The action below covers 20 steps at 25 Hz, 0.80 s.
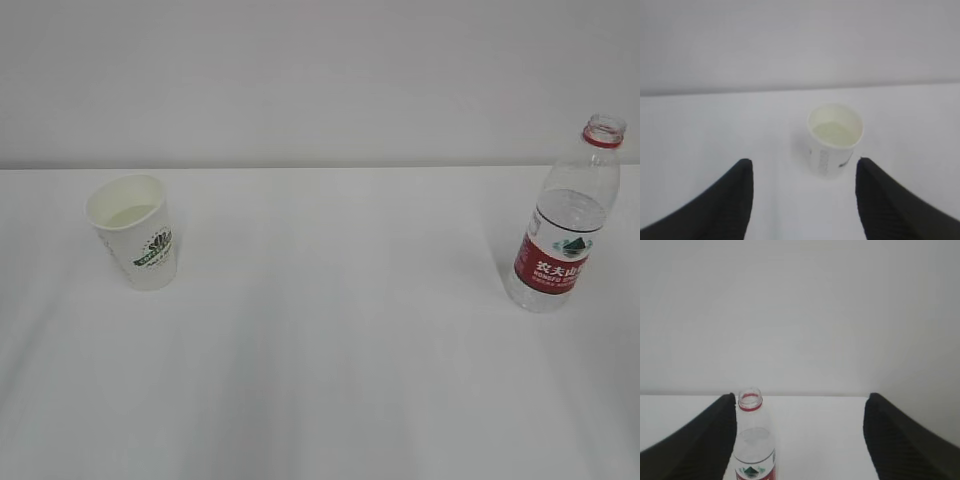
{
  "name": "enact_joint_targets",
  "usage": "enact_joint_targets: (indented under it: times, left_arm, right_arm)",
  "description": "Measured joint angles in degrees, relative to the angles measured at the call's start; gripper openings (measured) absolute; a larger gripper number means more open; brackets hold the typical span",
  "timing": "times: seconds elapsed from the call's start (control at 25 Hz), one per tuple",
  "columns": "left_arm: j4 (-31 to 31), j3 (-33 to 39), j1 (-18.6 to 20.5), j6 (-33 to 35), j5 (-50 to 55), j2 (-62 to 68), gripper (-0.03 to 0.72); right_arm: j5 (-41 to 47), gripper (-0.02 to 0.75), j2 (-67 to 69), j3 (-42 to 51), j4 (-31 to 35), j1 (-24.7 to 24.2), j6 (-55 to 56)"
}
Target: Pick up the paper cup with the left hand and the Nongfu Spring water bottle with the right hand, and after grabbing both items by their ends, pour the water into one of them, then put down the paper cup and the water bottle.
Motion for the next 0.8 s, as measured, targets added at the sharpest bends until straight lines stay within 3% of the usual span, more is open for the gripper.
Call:
enact_joint_targets:
  times: [0.44,0.8]
  left_arm:
    - [-0.9,-6.6,0.0,4.0,23.1,-12.4,0.415]
    - [-14.2,-9.3,0.0,13.9,40.1,-15.4,0.405]
  right_arm:
    - [17.0,0.593,-9.4,-0.3,0.3,0.0,0.0]
    - [34.3,0.592,-16.7,-0.4,1.9,0.0,0.0]
